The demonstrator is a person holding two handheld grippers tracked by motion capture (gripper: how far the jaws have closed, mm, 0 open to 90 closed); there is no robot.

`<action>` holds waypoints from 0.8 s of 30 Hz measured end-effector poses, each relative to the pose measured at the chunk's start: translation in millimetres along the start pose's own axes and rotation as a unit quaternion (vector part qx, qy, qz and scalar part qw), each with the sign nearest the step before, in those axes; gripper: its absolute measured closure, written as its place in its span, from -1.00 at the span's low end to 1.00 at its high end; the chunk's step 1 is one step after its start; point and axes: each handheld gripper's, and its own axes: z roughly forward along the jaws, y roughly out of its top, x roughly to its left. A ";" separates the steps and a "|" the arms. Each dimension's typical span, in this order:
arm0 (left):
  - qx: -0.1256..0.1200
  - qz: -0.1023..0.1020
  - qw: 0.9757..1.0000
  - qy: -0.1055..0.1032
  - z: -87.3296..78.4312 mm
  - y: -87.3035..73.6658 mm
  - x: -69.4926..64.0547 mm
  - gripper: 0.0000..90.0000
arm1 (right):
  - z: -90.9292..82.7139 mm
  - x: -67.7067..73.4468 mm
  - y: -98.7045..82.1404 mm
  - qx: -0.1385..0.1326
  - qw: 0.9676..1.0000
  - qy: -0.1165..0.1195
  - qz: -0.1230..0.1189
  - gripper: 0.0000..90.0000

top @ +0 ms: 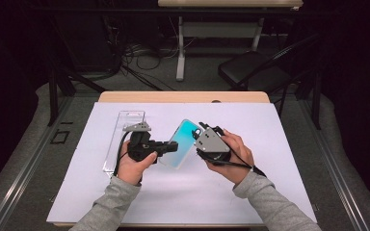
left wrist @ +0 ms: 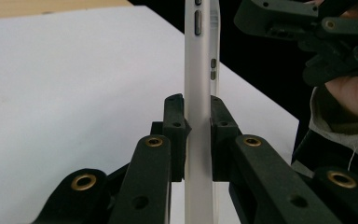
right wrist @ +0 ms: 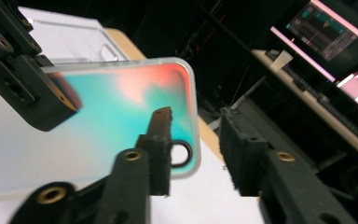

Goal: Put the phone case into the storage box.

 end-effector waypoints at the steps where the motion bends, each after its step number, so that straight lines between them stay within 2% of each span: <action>1: -0.005 0.003 1.000 0.001 -1.7 0.2 0.0 0.81 | -1.4 -1.2 -0.3 -0.006 1.000 -0.001 0.002 0.34; 4: -0.017 0.007 1.000 0.004 -6.6 0.5 -0.9 0.81 | -5.1 -4.3 -1.5 -0.018 1.000 0.001 0.014 0.24; 8: -0.034 0.013 0.999 0.008 -13.3 -0.2 -1.9 0.81 | -9.9 -6.2 -2.0 -0.028 0.999 0.003 0.019 0.20; 10: -0.040 0.017 0.999 0.009 -16.6 -0.1 -1.6 0.81 | -11.0 -6.9 -2.0 -0.030 0.999 0.005 0.022 0.21; 12: -0.050 0.019 0.998 0.013 -20.1 -0.3 -2.4 0.81 | -11.3 -6.7 -2.1 -0.032 0.999 0.008 0.013 0.24; 13: -0.053 0.020 0.998 0.014 -21.2 -0.5 -2.7 0.81 | -11.8 -5.9 -2.5 -0.037 0.999 0.014 0.013 0.27; 17: -0.067 0.027 0.997 0.019 -25.9 -1.5 -3.8 0.81 | -14.4 -1.2 -1.6 -0.052 0.998 0.014 0.010 0.29; 19: -0.072 0.029 0.997 0.019 -27.8 -1.9 -3.8 0.81 | -14.5 0.3 -0.3 -0.054 0.998 0.024 0.023 0.28; 24: -0.078 0.029 0.996 0.020 -30.7 -2.8 -2.5 0.81 | -13.9 0.8 1.1 -0.058 0.998 0.027 0.024 0.21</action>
